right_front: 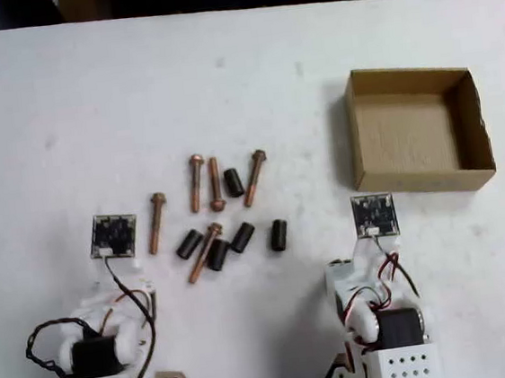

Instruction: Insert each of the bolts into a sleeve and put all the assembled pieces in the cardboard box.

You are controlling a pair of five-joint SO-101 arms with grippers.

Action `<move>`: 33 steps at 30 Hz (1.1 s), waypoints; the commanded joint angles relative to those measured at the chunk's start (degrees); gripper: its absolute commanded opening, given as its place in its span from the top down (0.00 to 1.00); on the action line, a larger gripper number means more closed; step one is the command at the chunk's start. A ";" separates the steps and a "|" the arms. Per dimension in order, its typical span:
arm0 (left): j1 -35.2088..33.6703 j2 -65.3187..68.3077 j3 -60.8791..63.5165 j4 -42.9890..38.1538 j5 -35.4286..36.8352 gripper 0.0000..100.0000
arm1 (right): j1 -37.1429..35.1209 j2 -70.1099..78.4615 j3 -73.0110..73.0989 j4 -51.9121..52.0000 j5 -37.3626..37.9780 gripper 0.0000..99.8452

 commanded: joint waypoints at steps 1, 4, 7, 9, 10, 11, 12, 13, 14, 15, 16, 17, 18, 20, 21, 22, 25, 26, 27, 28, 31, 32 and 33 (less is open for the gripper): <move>0.57 -0.40 -0.09 -0.53 -0.44 0.98 | -0.75 -0.48 0.53 0.31 -0.18 0.98; 0.57 -0.40 -0.09 -0.53 -0.44 0.98 | -0.75 -0.48 0.53 0.31 -0.18 0.97; 0.57 -0.40 -0.09 -0.53 -0.44 0.98 | -0.75 -0.48 0.53 0.31 -0.18 0.97; 0.57 -0.40 -0.09 -0.53 -0.44 0.98 | -0.75 -0.48 0.53 0.31 -0.18 0.97; 0.57 -0.40 -0.09 -0.53 -0.44 0.98 | -0.75 -0.48 0.53 0.31 -0.18 0.97; 0.57 -0.40 -0.09 -0.53 -0.44 0.98 | -0.75 -0.48 0.53 0.31 -0.18 0.97; 0.57 -0.40 -0.09 -0.53 -0.44 0.98 | -0.75 -0.48 0.53 0.31 -0.18 0.97; 0.57 -0.40 -0.09 -0.53 -0.44 0.98 | -0.75 -0.48 0.53 0.31 -0.18 0.97; 0.57 -0.40 -0.09 -0.53 -0.44 0.98 | -0.75 -0.48 0.53 0.31 -0.18 0.97; 0.57 -0.40 -0.09 -0.53 -0.44 0.98 | -0.75 -0.48 0.53 0.31 -0.18 0.97; 0.57 -0.40 -0.09 -0.53 -0.44 0.98 | -0.75 -0.48 0.53 0.22 -0.18 0.97; 0.57 -0.40 -0.09 -0.53 -0.44 0.98 | -0.84 -0.48 0.53 0.13 -0.09 0.97; 0.57 -0.40 -0.09 -0.53 -0.44 0.98 | -1.01 -0.48 0.53 0.13 -0.09 0.97; 0.57 -0.40 -0.09 -0.53 -0.44 0.98 | -2.59 -0.48 0.53 0.13 -0.09 0.97; 0.57 -0.40 -0.09 -0.53 -0.44 0.98 | -3.30 -0.48 0.53 0.13 -0.09 0.97; 0.57 -0.40 -0.09 -0.53 -0.44 0.98 | -3.74 -0.57 0.53 -0.13 -0.09 0.97; 0.57 -0.40 -0.09 -0.53 -0.44 0.98 | -3.74 -0.57 0.53 -3.30 0.00 0.97; 0.57 -0.40 -0.09 -0.53 -0.44 0.98 | -3.74 -0.57 0.53 -4.26 0.09 0.97; 0.57 -0.40 -0.09 -0.53 -0.44 0.98 | -3.91 -0.57 0.53 -4.97 0.09 0.97; 0.57 -0.40 -0.09 -0.53 -0.44 0.98 | -4.09 -0.57 0.53 -5.58 0.62 0.97; 0.57 -0.40 -0.09 -0.53 -0.44 0.98 | -3.74 -0.57 0.53 -7.34 9.05 0.97; 0.57 -0.40 -0.09 -0.53 -0.44 0.98 | -3.74 -0.57 0.53 -7.52 12.84 0.97; 0.57 -0.40 -0.09 -0.53 -0.44 0.98 | -3.74 -0.57 0.53 -7.52 16.44 0.97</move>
